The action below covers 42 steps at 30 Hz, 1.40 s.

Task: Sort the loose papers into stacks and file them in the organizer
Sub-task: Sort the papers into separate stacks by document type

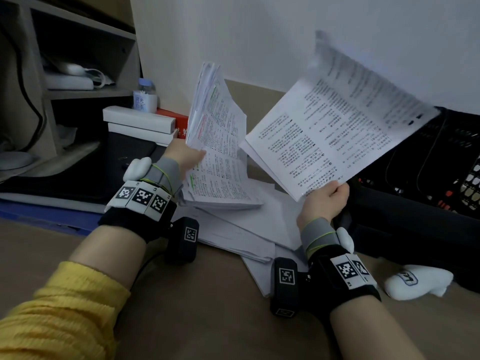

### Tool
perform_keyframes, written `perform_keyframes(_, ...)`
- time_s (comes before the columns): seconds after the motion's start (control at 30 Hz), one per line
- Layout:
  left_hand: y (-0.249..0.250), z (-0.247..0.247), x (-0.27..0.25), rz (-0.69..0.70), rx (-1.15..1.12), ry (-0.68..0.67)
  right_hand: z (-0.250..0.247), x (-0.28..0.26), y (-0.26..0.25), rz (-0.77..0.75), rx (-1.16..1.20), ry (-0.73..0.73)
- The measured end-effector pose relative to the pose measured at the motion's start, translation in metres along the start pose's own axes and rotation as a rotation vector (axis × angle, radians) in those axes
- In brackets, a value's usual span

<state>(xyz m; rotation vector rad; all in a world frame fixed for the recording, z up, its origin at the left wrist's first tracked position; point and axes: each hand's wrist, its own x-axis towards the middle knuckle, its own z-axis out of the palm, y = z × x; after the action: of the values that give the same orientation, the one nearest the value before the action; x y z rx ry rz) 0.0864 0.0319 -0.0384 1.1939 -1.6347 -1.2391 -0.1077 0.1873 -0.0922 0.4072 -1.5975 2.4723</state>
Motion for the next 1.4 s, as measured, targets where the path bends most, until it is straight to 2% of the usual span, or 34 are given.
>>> perform_keyframes(0.17, 0.001, 0.001, -0.004, -0.004, -0.029, -0.039, 0.005, -0.002, 0.0, 0.154, -0.027, -0.147)
perform_keyframes(0.37, 0.003, 0.003, -0.008, -0.013, -0.041, -0.101, 0.006, -0.011, -0.002, 0.324, -0.181, -0.455)
perform_keyframes(0.57, 0.005, 0.003, -0.01, -0.034, -0.22, -0.178, 0.006, -0.013, -0.006, 0.46, -0.213, -0.588)
perform_keyframes(0.77, 0.001, 0.004, 0.001, -0.194, -0.4, -0.164, 0.006, -0.018, -0.012, 0.561, -0.263, -0.736)
perform_keyframes(0.87, -0.002, 0.005, 0.007, -0.197, -0.413, -0.101, 0.007, -0.02, -0.013, 0.582, -0.237, -0.747)
perform_keyframes(1.0, 0.0, 0.006, 0.003, -0.187, -0.414, -0.16, 0.007, -0.02, -0.014, 0.584, -0.19, -0.707)
perform_keyframes(1.23, 0.005, 0.009, -0.009, -0.104, -0.246, -0.212, 0.01, -0.019, -0.015, 0.459, -0.077, -0.478)
perform_keyframes(1.3, 0.007, 0.011, -0.013, -0.076, -0.268, -0.227, 0.01, -0.021, -0.015, 0.478, -0.047, -0.524)
perform_keyframes(1.4, 0.007, 0.014, -0.013, -0.025, -0.283, -0.229, 0.011, -0.025, -0.017, 0.533, -0.097, -0.67)
